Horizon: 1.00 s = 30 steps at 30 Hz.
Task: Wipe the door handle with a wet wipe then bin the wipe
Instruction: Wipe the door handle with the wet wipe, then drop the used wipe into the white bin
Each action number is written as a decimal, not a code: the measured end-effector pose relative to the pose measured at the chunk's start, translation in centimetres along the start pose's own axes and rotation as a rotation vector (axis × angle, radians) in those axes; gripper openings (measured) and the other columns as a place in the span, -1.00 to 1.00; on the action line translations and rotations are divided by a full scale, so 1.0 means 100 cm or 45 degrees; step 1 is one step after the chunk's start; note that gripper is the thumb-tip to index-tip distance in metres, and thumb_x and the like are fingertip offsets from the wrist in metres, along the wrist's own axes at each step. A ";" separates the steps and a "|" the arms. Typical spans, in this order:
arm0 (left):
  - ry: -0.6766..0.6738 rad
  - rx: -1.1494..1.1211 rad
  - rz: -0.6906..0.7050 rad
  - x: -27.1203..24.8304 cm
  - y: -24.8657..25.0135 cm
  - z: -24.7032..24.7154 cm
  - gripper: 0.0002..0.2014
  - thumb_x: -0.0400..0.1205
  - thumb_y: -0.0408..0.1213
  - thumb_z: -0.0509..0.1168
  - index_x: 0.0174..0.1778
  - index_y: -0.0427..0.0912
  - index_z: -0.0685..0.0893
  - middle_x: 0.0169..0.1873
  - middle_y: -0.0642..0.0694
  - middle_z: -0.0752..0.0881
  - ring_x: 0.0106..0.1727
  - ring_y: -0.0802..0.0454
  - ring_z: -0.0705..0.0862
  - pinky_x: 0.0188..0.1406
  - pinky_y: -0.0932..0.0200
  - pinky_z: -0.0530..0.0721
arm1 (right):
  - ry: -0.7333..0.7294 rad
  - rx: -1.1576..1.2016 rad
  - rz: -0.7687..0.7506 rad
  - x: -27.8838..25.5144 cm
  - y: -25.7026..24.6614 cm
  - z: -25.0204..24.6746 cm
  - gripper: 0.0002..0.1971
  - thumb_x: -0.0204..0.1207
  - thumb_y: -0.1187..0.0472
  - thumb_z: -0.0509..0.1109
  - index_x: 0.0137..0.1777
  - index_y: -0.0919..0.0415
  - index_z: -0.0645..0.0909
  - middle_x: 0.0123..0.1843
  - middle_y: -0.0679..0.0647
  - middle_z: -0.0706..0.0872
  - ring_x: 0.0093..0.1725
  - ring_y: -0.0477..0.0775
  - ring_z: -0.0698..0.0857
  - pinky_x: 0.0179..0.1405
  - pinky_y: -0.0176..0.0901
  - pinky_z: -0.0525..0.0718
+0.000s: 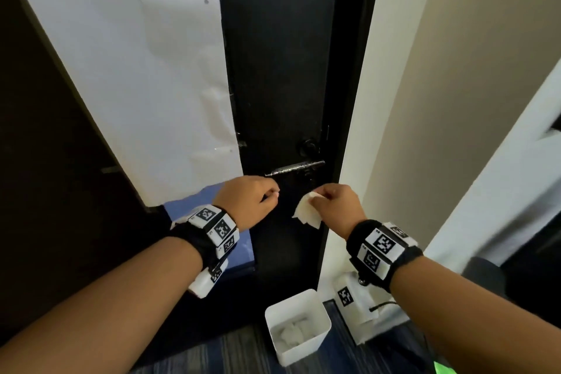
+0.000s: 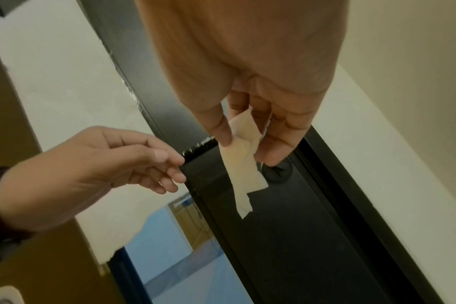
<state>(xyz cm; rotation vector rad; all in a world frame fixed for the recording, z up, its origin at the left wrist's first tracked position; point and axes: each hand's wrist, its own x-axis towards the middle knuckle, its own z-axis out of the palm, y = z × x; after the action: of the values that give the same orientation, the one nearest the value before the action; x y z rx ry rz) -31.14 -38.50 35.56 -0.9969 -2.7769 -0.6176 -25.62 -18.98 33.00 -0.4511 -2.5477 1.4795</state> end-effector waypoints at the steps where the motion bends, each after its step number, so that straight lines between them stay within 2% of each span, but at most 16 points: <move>1: -0.027 -0.028 -0.016 -0.002 0.001 0.012 -0.77 0.61 -0.09 0.21 0.02 -0.05 0.73 -0.23 0.00 0.75 -0.22 0.01 0.68 -0.19 -0.04 0.70 | -0.034 -0.080 -0.028 0.000 0.006 0.002 -0.87 0.52 0.22 0.34 -0.13 0.15 0.73 -0.16 0.07 0.76 -0.21 -0.01 0.70 -0.31 -0.26 0.67; 2: -0.054 -0.043 -0.031 -0.004 0.003 0.024 -0.77 0.61 -0.09 0.21 0.01 -0.05 0.73 -0.24 0.00 0.75 -0.24 0.01 0.68 -0.20 -0.05 0.71 | -0.068 -0.146 -0.057 0.001 0.012 0.005 -0.84 0.53 0.21 0.33 -0.10 0.18 0.75 -0.14 0.09 0.78 -0.19 0.01 0.71 -0.30 -0.28 0.64; 9: -0.138 -0.040 -0.141 -0.016 0.010 0.089 -0.77 0.60 -0.06 0.20 0.04 0.02 0.72 -0.19 0.07 0.78 -0.19 0.05 0.71 -0.16 -0.03 0.73 | -0.256 -0.472 -0.232 0.009 0.057 0.021 -0.77 0.52 0.26 0.30 -0.04 0.24 0.81 0.00 0.22 0.77 0.04 0.21 0.68 0.07 -0.02 0.63; 12: -0.183 -0.035 -0.227 -0.025 0.008 0.116 -0.76 0.61 -0.04 0.21 0.09 0.02 0.70 -0.13 0.07 0.79 -0.13 0.03 0.72 -0.10 -0.04 0.72 | -0.319 -0.531 -0.253 0.011 0.081 0.030 -0.77 0.51 0.26 0.29 -0.05 0.21 0.80 -0.02 0.19 0.79 0.05 0.22 0.68 0.10 -0.01 0.62; 15: -0.216 -0.034 -0.304 -0.035 0.007 0.145 -0.70 0.61 -0.02 0.21 0.20 0.01 0.67 0.00 0.04 0.78 -0.04 -0.02 0.72 -0.04 -0.04 0.72 | -0.375 -0.535 -0.226 0.012 0.108 0.040 -0.77 0.52 0.24 0.28 -0.04 0.18 0.79 -0.04 0.12 0.81 0.03 0.19 0.68 0.12 0.02 0.65; 18: -0.294 0.000 -0.381 -0.049 0.005 0.179 -0.59 0.65 0.01 0.17 0.41 0.01 0.52 0.24 -0.07 0.71 0.15 -0.11 0.69 0.09 -0.05 0.69 | -0.415 -0.539 -0.177 0.011 0.139 0.053 -0.80 0.52 0.22 0.30 -0.04 0.14 0.77 -0.08 0.10 0.81 0.03 0.17 0.67 0.09 0.07 0.69; 20: -0.368 -0.013 -0.456 -0.059 -0.001 0.207 -0.51 0.67 0.03 0.12 0.53 0.01 0.38 0.43 -0.10 0.58 0.35 -0.13 0.59 0.27 -0.05 0.60 | -0.442 -0.544 -0.138 0.011 0.161 0.064 -0.82 0.52 0.21 0.31 -0.04 0.15 0.76 -0.10 0.13 0.81 0.00 0.18 0.68 0.06 0.09 0.71; 23: -0.489 -0.042 -0.500 -0.073 -0.015 0.255 -0.42 0.70 0.07 0.05 0.63 -0.05 0.19 0.64 -0.07 0.25 0.63 -0.04 0.24 0.55 -0.01 0.28 | -0.478 -0.582 -0.081 0.013 0.198 0.083 -0.79 0.55 0.18 0.29 -0.02 0.16 0.76 -0.08 0.14 0.79 -0.01 0.18 0.67 0.05 0.05 0.71; 26: -0.628 0.002 -0.518 -0.086 -0.026 0.298 -0.37 0.70 0.11 -0.02 0.66 -0.08 0.07 0.69 -0.07 0.07 0.69 -0.05 0.03 0.64 -0.04 0.09 | -0.496 -0.644 -0.040 0.014 0.236 0.102 -0.77 0.56 0.16 0.28 0.02 0.14 0.76 -0.04 0.12 0.79 0.04 0.15 0.65 0.05 -0.03 0.68; 30: -0.748 0.011 -0.556 -0.102 -0.041 0.349 -0.35 0.71 0.12 -0.07 0.67 -0.11 -0.03 0.70 -0.07 -0.03 0.69 -0.05 -0.06 0.66 -0.07 0.00 | -0.546 -0.688 0.050 0.020 0.286 0.131 -0.80 0.56 0.14 0.28 -0.01 0.06 0.75 -0.02 0.09 0.79 0.00 0.10 0.66 0.01 -0.04 0.72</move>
<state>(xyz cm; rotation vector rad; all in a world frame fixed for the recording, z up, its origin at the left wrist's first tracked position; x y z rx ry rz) -25.21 -32.66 -0.10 -0.6397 -3.5620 -0.3978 -26.16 -15.75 1.60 -0.2636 -3.3032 0.9535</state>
